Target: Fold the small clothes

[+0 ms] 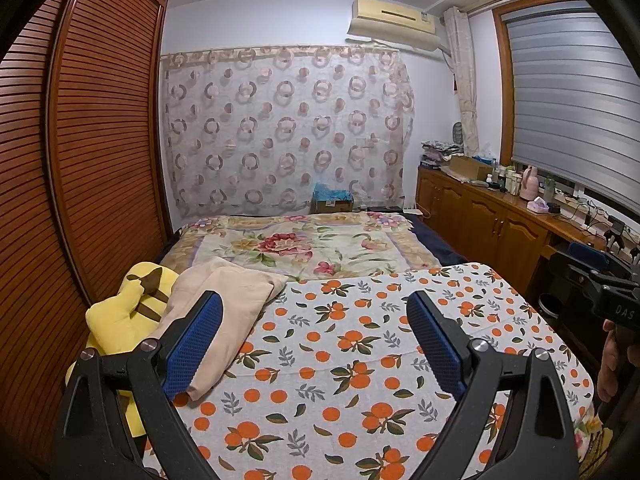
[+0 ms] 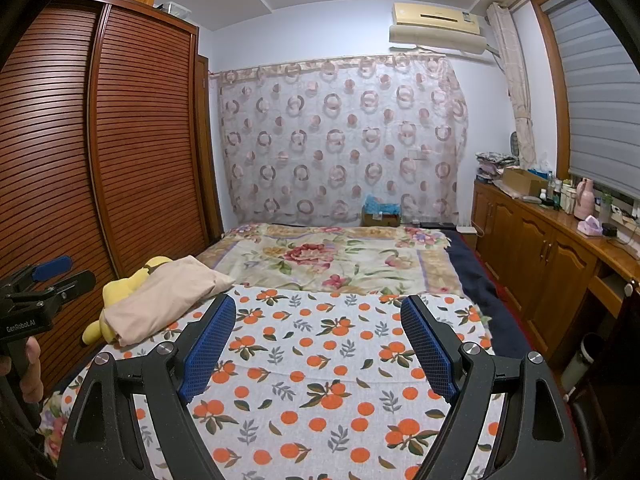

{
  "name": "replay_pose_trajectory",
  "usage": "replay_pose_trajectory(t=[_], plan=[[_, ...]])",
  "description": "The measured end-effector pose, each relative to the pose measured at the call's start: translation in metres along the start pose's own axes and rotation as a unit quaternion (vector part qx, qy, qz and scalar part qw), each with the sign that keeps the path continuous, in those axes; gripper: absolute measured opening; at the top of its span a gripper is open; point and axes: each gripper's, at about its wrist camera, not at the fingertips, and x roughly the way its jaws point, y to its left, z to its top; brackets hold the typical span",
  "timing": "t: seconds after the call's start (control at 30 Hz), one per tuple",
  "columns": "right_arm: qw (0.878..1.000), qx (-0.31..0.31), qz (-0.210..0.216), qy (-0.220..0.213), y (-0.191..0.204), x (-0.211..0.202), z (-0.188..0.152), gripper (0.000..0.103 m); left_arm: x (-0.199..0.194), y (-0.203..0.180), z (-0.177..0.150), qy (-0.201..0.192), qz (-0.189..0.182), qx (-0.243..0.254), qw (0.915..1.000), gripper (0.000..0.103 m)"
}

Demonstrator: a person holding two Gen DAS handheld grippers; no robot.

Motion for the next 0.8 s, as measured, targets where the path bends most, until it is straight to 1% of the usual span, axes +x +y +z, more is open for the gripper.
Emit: replay_pose_trajectory(t=[0.8], plan=[[1.0, -0.002, 0.002, -0.002, -0.0057, -0.0035, -0.0022, 0.086, 0.0, -0.0012, -0.0011, -0.001, 0.0, 0.0, 1.0, 0.094]])
